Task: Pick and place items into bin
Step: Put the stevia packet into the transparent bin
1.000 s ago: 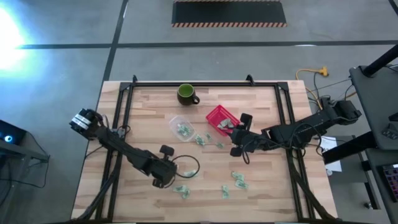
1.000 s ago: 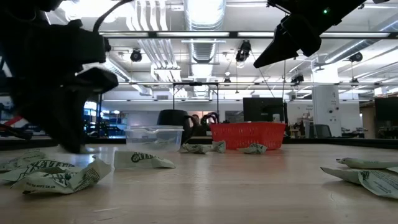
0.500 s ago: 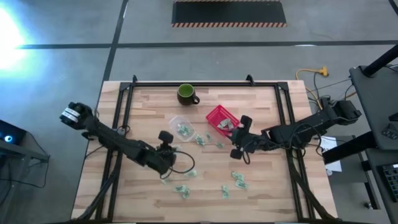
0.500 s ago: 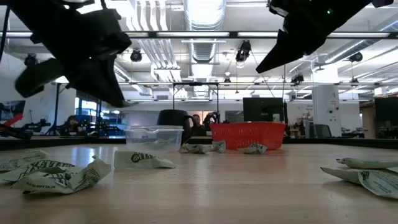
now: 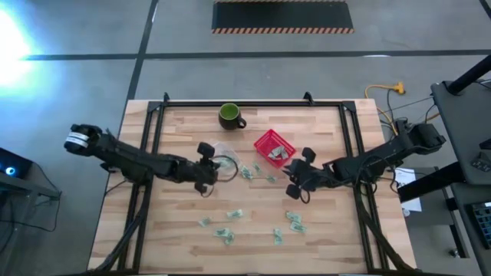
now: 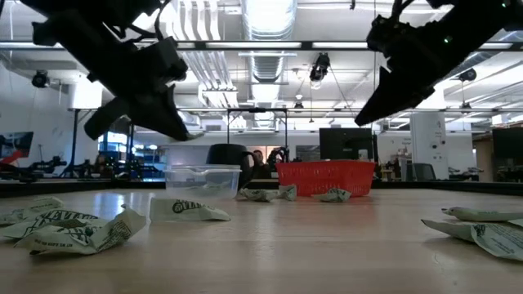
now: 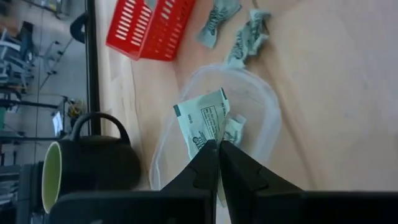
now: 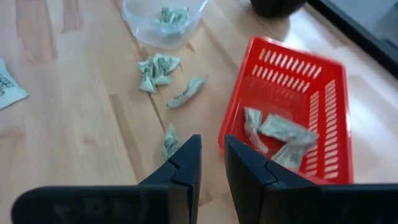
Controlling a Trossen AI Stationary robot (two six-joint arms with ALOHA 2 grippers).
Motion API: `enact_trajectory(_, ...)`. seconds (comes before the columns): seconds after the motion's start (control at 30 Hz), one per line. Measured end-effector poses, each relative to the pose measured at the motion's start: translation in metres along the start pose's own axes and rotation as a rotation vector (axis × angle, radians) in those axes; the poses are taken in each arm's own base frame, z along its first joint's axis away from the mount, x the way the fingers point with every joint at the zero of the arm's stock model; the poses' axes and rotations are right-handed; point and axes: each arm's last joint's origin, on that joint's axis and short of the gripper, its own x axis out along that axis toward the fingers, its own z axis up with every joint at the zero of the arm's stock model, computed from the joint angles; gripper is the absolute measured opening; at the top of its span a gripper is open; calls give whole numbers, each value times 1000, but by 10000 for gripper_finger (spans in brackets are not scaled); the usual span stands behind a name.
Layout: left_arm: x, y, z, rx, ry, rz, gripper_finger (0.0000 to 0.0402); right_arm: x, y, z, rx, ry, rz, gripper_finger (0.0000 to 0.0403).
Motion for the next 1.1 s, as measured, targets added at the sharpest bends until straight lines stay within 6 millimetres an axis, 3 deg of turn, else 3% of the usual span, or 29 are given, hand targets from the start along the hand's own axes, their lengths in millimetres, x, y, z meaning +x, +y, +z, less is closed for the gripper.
enact_trajectory(0.5, 26, 19, -20, -33, -32, 11, 0, -4, 7, -7, 40, -2, 37, 58)
enact_trajectory(1.1, 47, 15, -24, -10, 4, 15, 0, -4, 7, -7, 29, -4, 34, 61)
